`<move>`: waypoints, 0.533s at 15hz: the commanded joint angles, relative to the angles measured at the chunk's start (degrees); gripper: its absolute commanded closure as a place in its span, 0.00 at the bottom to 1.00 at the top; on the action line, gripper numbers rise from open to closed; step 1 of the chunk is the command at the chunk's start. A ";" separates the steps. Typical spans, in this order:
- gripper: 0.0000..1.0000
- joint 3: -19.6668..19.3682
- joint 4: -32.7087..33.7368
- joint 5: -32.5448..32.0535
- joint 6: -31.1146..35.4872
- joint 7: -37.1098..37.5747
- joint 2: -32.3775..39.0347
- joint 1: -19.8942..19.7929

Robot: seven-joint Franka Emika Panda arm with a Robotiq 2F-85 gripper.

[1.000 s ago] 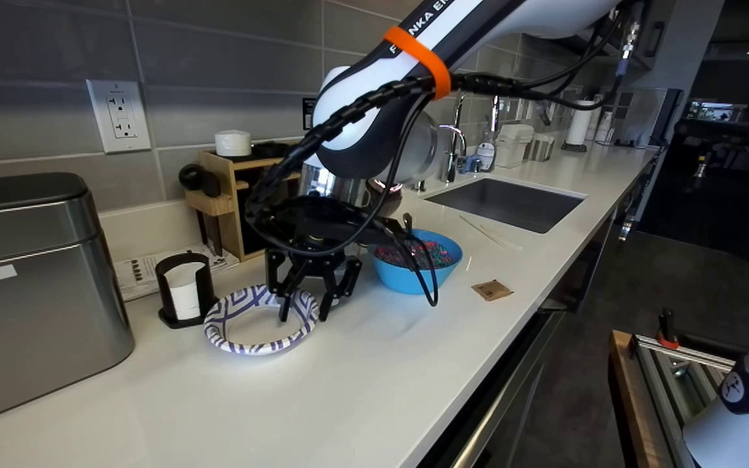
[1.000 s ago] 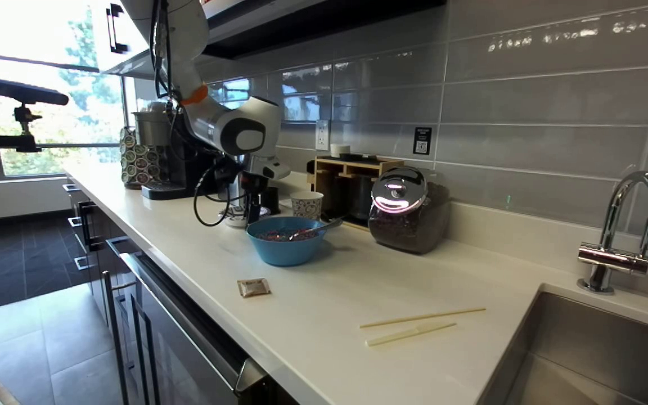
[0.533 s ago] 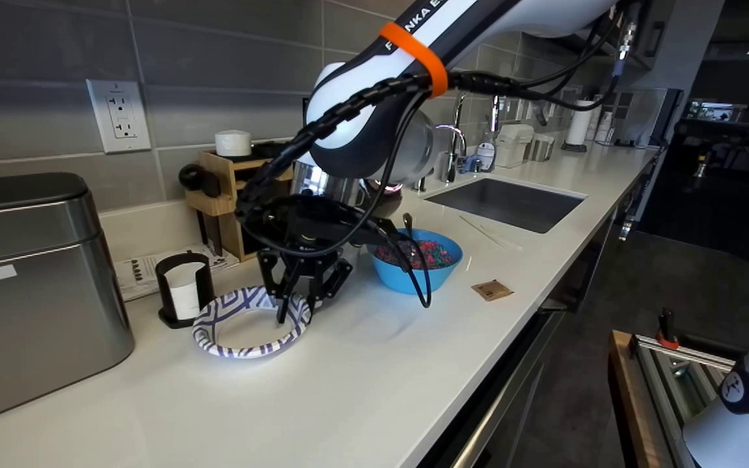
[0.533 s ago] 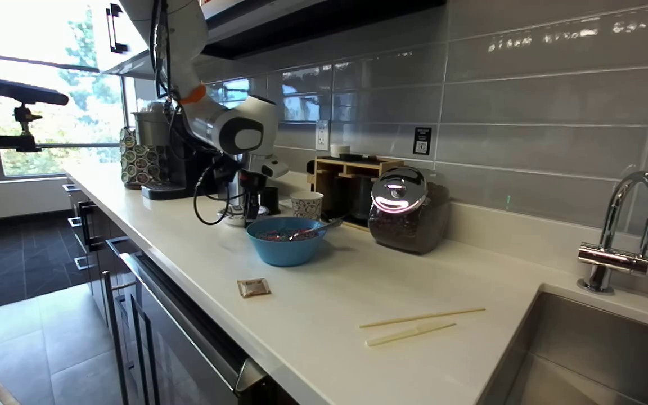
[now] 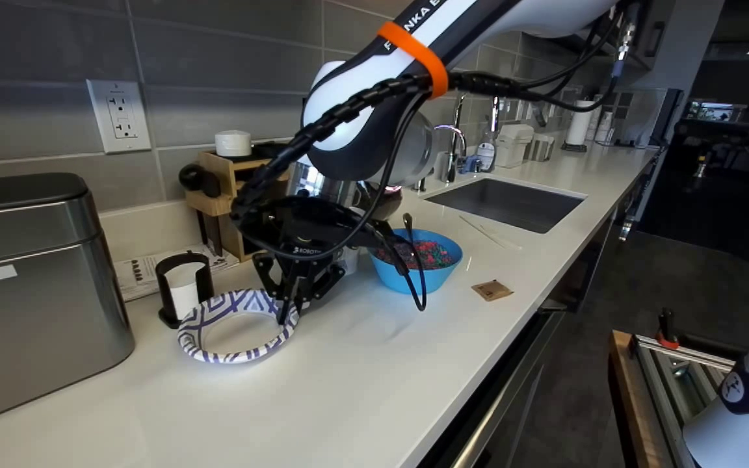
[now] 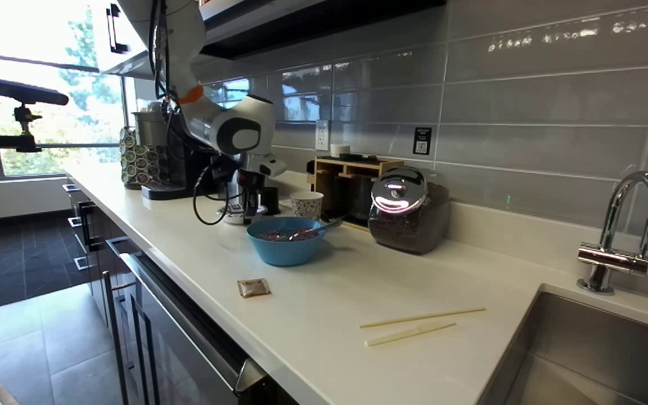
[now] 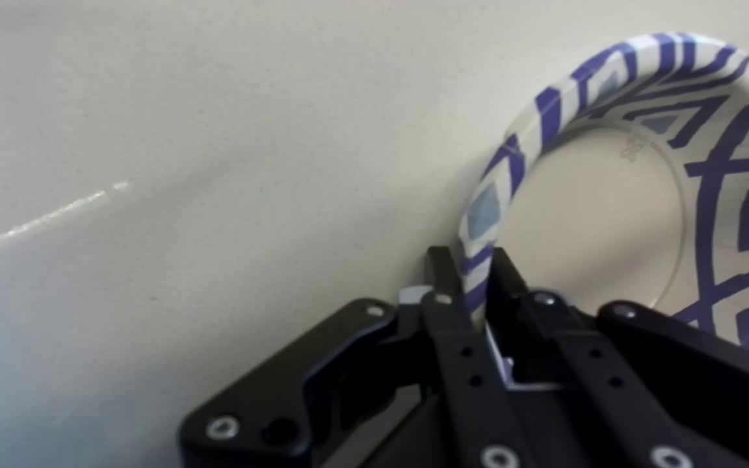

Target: Move the striped bow to the right

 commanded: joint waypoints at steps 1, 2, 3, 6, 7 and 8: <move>0.97 0.46 0.08 2.17 1.34 -1.77 -0.04 0.22; 1.00 0.59 0.08 2.38 1.28 -2.15 -0.30 0.17; 1.00 0.80 0.03 2.81 1.24 -2.64 -0.81 0.03; 0.99 1.46 -0.70 3.93 -0.89 -4.32 -2.96 -0.52; 0.99 1.75 -1.09 4.58 -1.57 -5.27 -3.79 -0.73; 0.99 1.82 -1.92 4.68 -3.11 -6.06 -5.31 -0.81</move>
